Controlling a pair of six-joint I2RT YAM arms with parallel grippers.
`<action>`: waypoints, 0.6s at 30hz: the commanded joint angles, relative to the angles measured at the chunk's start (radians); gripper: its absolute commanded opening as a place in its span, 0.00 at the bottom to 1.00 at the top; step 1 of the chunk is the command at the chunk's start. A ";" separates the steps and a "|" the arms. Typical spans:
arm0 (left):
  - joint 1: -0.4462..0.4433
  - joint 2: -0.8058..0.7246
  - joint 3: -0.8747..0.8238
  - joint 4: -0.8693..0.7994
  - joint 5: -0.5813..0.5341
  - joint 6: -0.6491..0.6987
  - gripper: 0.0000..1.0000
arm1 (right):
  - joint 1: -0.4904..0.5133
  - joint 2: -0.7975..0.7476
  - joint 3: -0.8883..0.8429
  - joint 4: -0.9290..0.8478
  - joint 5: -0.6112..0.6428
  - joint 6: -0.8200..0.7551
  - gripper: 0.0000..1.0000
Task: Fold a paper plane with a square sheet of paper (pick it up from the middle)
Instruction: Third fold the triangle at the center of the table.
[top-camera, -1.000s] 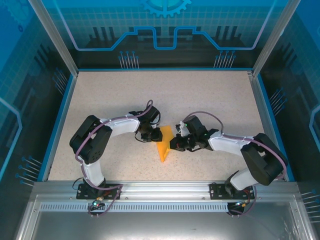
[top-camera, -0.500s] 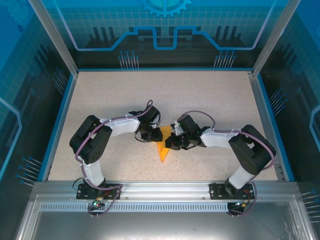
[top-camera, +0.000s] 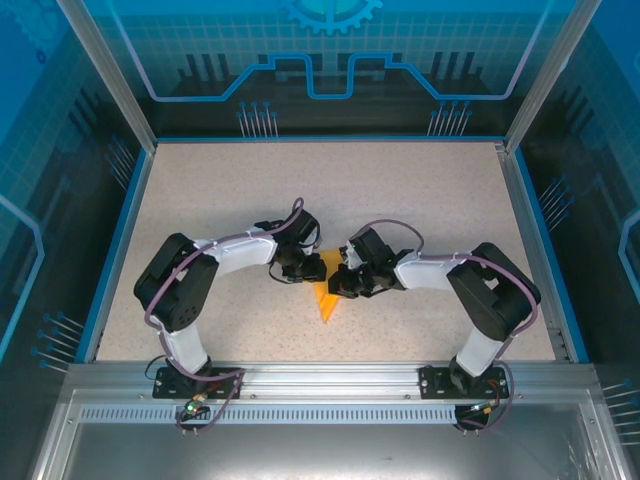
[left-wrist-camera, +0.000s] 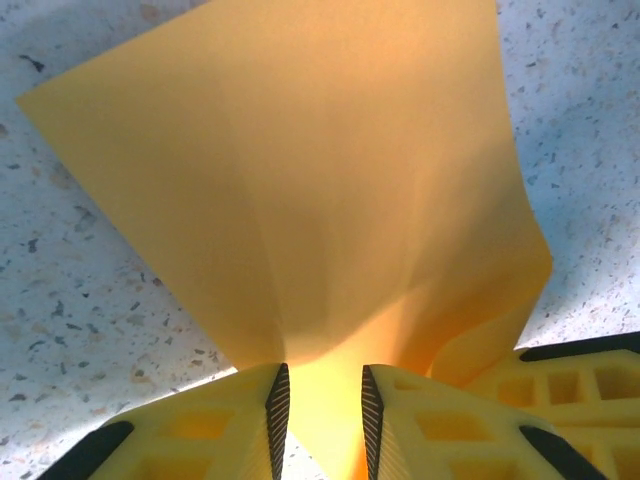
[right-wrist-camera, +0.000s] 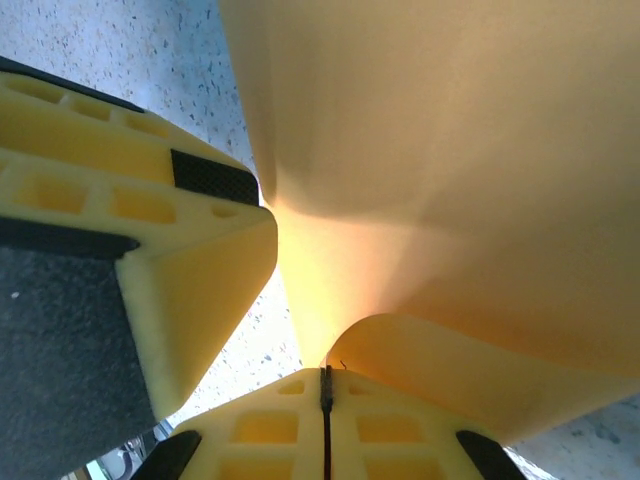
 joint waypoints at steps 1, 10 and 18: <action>0.013 -0.025 0.017 -0.034 0.019 0.026 0.28 | 0.016 0.020 0.029 -0.039 0.020 -0.017 0.08; 0.027 0.016 0.012 -0.006 0.040 0.033 0.28 | 0.021 0.029 0.047 -0.092 0.053 -0.042 0.09; 0.027 0.037 0.017 0.007 0.053 0.031 0.28 | 0.027 0.040 0.064 -0.112 0.065 -0.050 0.10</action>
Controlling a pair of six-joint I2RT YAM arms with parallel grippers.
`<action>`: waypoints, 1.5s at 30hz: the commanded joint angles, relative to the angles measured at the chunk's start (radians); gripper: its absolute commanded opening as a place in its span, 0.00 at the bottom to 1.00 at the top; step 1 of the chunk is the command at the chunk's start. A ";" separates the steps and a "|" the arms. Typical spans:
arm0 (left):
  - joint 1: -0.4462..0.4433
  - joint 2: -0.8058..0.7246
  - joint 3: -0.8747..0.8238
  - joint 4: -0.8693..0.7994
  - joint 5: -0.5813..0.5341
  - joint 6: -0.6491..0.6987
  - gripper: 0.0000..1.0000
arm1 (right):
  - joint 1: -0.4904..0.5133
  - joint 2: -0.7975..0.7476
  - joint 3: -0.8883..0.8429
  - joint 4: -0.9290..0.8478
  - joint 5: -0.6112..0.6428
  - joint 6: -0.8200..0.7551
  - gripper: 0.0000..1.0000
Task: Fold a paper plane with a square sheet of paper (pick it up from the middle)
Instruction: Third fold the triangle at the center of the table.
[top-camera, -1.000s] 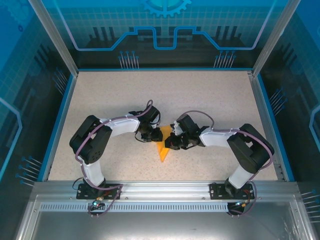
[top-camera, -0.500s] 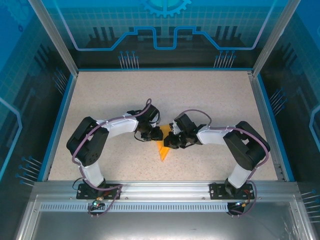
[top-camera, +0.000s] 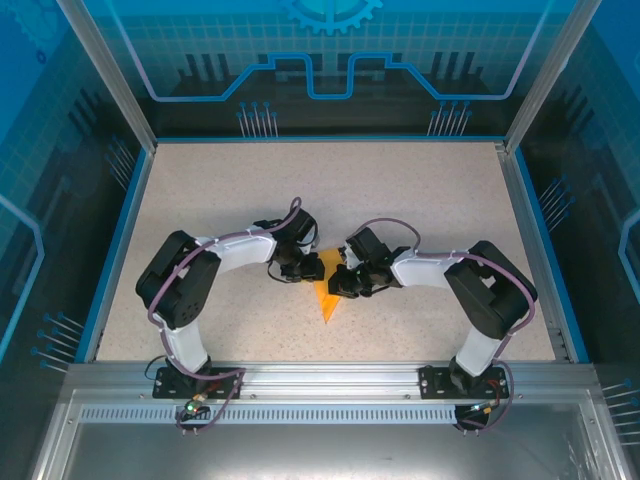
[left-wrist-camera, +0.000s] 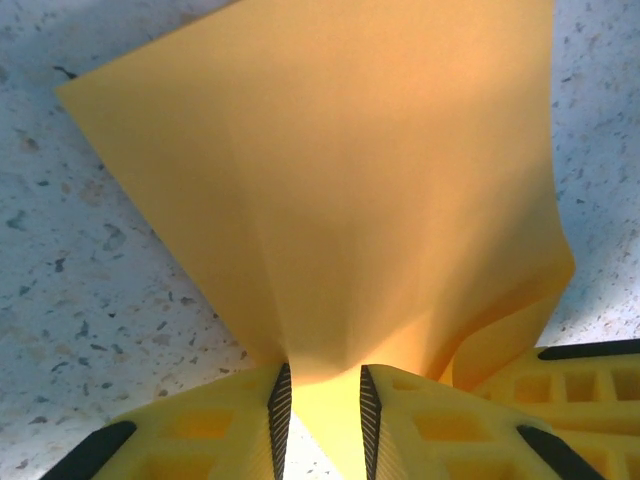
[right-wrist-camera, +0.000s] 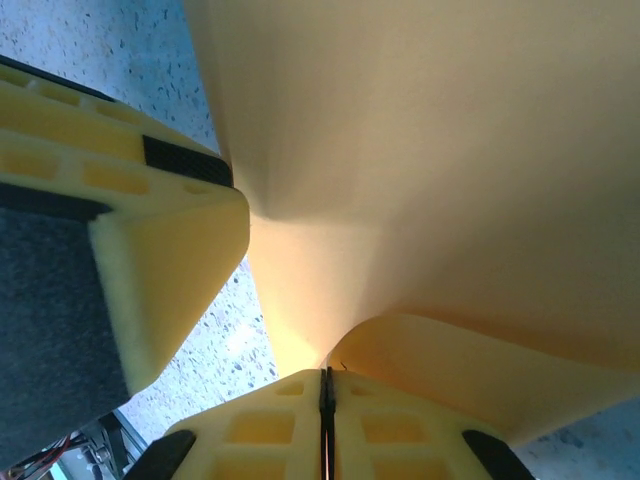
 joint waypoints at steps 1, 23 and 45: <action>0.006 0.009 0.017 -0.003 0.035 0.031 0.28 | 0.018 0.024 0.027 -0.037 0.019 -0.020 0.10; 0.005 0.011 0.005 0.005 0.050 0.023 0.28 | 0.021 0.045 0.038 -0.039 0.028 -0.023 0.15; 0.014 -0.077 -0.040 0.000 0.047 0.005 0.33 | 0.023 0.033 0.001 -0.026 0.036 -0.013 0.46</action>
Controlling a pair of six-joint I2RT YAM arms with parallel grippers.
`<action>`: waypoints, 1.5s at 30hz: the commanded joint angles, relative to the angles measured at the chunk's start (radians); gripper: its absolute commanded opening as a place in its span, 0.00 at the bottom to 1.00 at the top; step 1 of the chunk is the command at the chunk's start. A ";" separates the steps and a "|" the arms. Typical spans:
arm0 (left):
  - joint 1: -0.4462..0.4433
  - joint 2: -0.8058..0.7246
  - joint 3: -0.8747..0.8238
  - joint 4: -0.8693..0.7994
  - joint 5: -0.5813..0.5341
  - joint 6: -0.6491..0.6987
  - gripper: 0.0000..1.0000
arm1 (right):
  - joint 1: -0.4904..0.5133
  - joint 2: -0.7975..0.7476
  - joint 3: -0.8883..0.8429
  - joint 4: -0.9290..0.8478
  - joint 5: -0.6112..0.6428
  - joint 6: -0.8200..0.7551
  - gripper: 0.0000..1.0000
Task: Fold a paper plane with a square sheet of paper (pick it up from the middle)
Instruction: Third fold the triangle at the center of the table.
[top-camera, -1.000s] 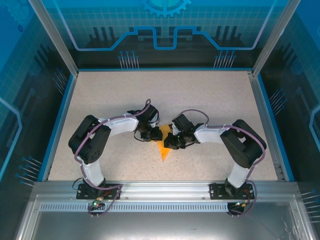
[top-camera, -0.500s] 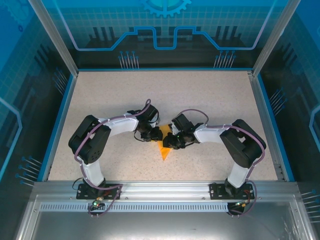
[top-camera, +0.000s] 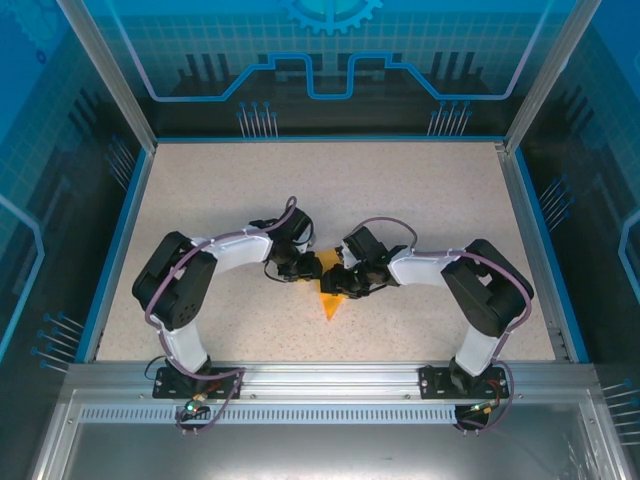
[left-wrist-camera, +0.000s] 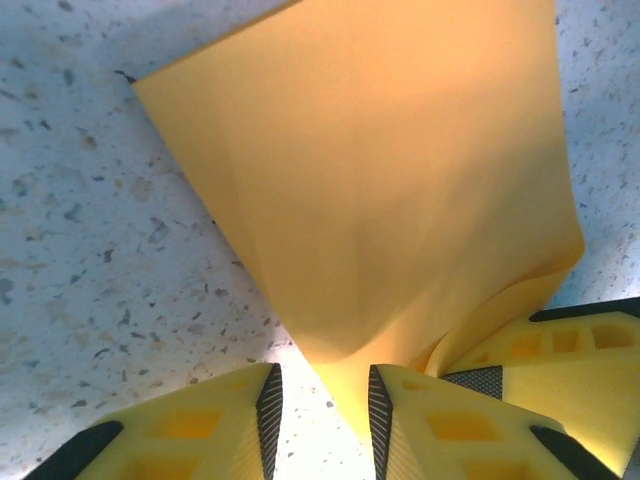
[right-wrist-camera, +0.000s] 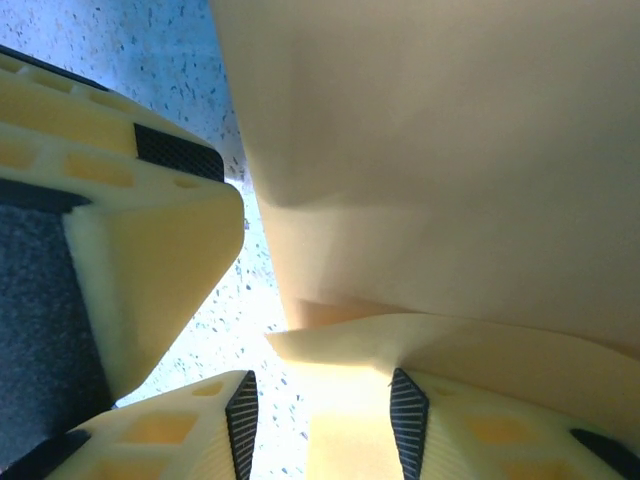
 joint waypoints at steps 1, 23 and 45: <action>-0.005 -0.055 -0.023 -0.002 0.037 0.004 0.33 | 0.015 0.011 -0.024 -0.020 0.039 0.001 0.46; -0.006 -0.096 -0.125 0.112 0.141 -0.101 0.32 | 0.013 0.007 -0.058 0.023 0.042 0.020 0.21; -0.018 -0.022 -0.122 0.134 0.149 -0.099 0.28 | 0.012 0.002 -0.064 0.017 0.043 0.015 0.06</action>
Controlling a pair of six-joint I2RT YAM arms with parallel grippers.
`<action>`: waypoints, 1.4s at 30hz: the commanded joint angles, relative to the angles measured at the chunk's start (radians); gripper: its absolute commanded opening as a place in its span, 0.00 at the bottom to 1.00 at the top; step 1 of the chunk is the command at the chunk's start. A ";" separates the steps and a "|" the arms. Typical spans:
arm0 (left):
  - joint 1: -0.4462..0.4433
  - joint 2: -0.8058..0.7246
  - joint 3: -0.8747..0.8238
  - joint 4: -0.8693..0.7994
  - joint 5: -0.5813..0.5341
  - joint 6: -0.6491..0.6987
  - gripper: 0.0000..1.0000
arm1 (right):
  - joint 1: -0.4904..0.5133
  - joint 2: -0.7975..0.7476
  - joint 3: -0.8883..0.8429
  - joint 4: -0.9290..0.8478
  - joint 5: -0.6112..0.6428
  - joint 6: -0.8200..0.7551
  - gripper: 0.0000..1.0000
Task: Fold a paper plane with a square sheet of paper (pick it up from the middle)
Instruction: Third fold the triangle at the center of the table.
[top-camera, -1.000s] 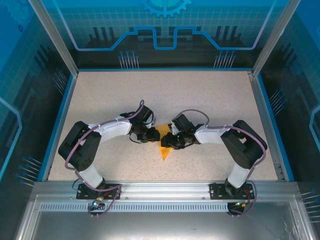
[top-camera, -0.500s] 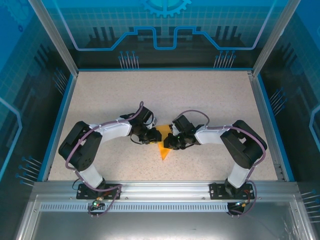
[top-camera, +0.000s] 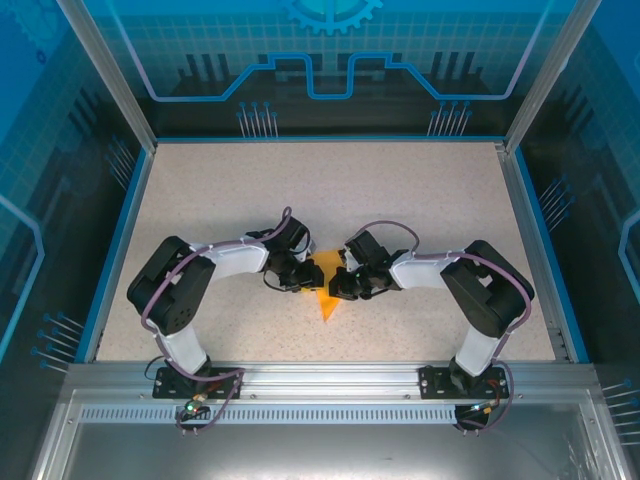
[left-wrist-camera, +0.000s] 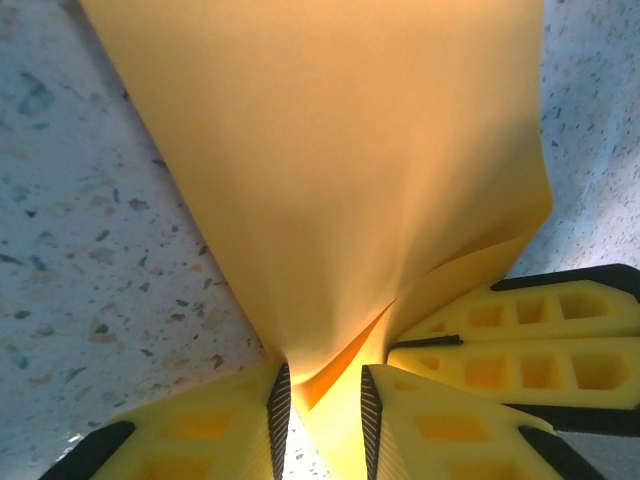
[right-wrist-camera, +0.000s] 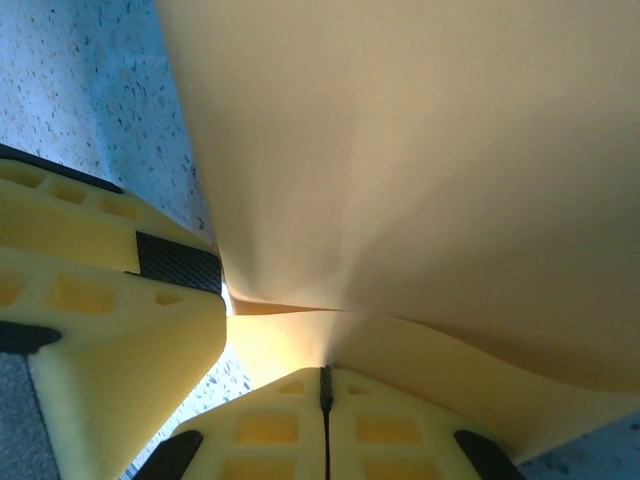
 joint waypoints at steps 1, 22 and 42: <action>-0.008 0.010 -0.006 0.004 0.026 0.001 0.28 | 0.011 0.009 -0.016 -0.027 0.016 -0.006 0.06; -0.010 0.014 -0.011 -0.001 0.031 0.007 0.07 | 0.008 0.008 -0.023 -0.023 0.018 -0.003 0.06; -0.006 0.029 0.022 -0.064 -0.030 0.066 0.04 | 0.004 -0.045 0.000 -0.079 0.036 -0.024 0.17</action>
